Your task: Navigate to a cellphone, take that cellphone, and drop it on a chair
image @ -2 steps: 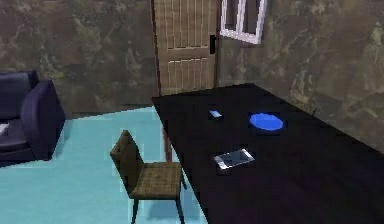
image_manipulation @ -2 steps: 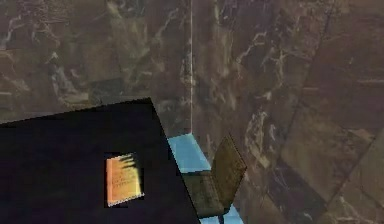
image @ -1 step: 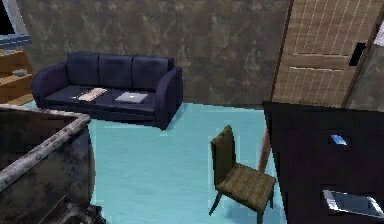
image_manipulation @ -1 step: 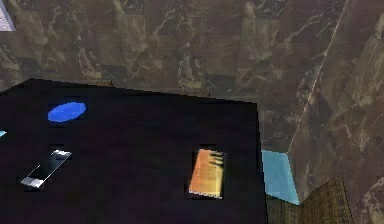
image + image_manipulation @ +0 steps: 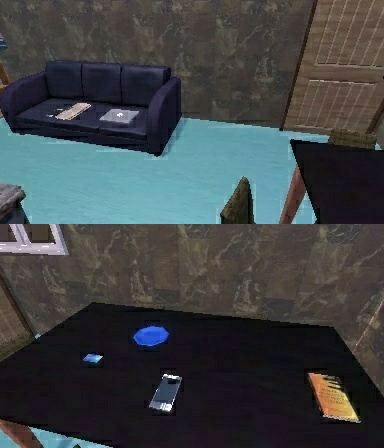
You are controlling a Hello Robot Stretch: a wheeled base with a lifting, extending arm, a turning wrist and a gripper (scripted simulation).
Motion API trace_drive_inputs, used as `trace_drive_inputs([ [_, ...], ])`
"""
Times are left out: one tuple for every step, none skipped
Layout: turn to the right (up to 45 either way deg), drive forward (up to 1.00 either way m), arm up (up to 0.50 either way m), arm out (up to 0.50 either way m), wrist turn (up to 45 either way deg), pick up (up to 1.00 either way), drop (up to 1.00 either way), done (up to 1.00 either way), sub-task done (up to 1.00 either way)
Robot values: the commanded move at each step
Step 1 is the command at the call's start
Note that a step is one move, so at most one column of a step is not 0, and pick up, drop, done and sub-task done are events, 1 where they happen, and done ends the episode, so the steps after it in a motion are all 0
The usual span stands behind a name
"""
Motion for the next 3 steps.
trace_drive_inputs([
  [0.0, 0.00, 0.50, 0.00, 0.0, 0.00, 0.00, 0.00, 0.00],
  [0.0, 0.00, 0.36, 0.00, 0.0, 0.00, 0.00, 0.00, 0.00],
  [0.0, 0.00, 0.00, 0.18, 0.0, 0.00, 0.00, 0.00, 0.00],
])
